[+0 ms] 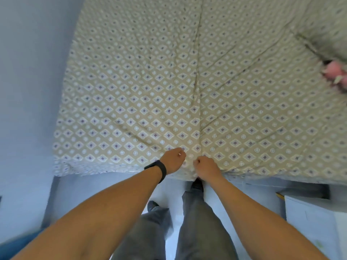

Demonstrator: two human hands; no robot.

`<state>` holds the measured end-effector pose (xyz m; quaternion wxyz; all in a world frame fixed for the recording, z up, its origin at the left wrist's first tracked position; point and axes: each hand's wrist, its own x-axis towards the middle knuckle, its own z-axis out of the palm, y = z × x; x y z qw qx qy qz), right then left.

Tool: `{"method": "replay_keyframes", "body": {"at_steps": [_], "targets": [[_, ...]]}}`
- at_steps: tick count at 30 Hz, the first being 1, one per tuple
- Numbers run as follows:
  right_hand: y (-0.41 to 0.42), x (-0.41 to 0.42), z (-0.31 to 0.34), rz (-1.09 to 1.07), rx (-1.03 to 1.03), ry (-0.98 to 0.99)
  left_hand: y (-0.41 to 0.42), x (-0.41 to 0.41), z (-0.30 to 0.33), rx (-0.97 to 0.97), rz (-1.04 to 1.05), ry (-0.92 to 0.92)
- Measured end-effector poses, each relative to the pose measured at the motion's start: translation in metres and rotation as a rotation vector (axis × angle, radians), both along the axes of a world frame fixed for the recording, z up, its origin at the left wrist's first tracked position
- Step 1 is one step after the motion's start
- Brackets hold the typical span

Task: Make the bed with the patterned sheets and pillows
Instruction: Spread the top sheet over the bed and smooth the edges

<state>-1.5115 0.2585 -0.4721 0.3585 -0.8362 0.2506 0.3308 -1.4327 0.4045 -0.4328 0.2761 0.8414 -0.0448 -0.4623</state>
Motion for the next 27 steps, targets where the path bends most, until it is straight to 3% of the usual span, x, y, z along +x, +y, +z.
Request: {"method": "replay_keyframes", "body": {"at_steps": [5,10,16,22,27], "targets": [[0.045,0.043,0.134,0.124,-0.002,-0.165,0.073,0.012,0.118,-0.068,0.170,-0.057],[0.125,0.079,0.215,0.340,-0.028,-0.282,0.171,0.007,0.171,-0.079,0.238,-0.110],[0.242,0.098,0.245,0.401,0.013,-0.355,0.304,0.004,0.196,-0.057,0.273,-0.224],[0.354,0.096,0.235,0.446,0.004,-0.283,0.427,-0.002,0.193,-0.024,0.201,-0.265],[0.402,0.103,0.229,0.491,-0.039,-0.214,0.482,0.012,0.187,0.005,0.090,-0.233]]}}
